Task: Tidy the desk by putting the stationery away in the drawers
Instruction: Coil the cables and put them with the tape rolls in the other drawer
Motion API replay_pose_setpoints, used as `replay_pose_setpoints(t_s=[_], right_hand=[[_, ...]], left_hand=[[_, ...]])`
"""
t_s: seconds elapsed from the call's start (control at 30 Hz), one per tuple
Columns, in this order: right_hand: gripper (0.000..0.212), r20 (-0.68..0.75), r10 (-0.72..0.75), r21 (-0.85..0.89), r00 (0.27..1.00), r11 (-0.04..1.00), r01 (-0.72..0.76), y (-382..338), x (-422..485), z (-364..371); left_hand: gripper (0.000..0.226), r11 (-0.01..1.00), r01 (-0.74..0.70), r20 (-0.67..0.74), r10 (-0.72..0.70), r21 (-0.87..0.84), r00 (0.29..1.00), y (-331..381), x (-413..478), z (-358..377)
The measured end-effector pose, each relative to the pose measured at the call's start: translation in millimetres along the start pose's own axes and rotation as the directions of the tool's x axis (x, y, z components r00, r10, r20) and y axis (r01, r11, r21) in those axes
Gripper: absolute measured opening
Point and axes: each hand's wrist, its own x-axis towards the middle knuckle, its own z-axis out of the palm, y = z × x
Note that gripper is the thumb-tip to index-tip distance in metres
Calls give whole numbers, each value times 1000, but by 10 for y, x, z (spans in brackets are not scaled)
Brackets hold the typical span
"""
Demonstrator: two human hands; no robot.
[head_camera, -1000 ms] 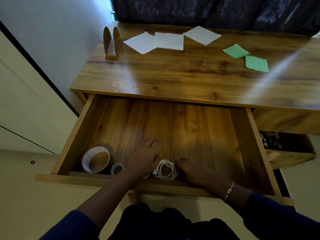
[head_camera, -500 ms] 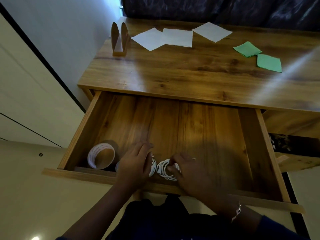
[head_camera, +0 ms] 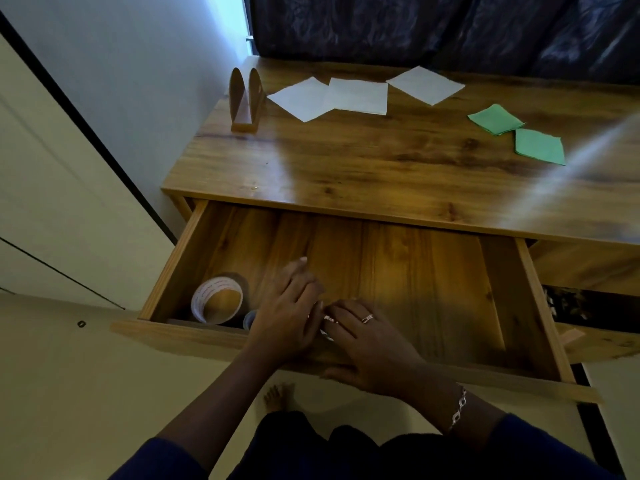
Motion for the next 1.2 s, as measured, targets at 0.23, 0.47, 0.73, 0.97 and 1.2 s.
replay_pose_setpoints(t_s=[0.23, 0.47, 0.73, 0.97, 1.2], right_hand=[[82, 42, 154, -116, 987, 982, -148, 378, 337, -76], [109, 29, 329, -135, 944, 937, -322, 701, 545, -180], [109, 97, 409, -133, 908, 909, -395, 1050, 828, -244], [84, 58, 373, -162, 926, 919, -360, 1196, 1010, -403], [60, -2, 389, -205, 921, 901, -382, 1320, 1165, -418]], left_hand=[[60, 998, -17, 109, 23, -56, 994, -189, 461, 73], [114, 968, -107, 395, 9, 226, 918, -365, 809, 133], [117, 959, -23, 587, -153, 282, 795, -354, 1296, 88], [93, 936, -94, 503, -96, 339, 859, -363, 1577, 145], [62, 884, -104, 379, -87, 457, 921, -367, 1710, 237]])
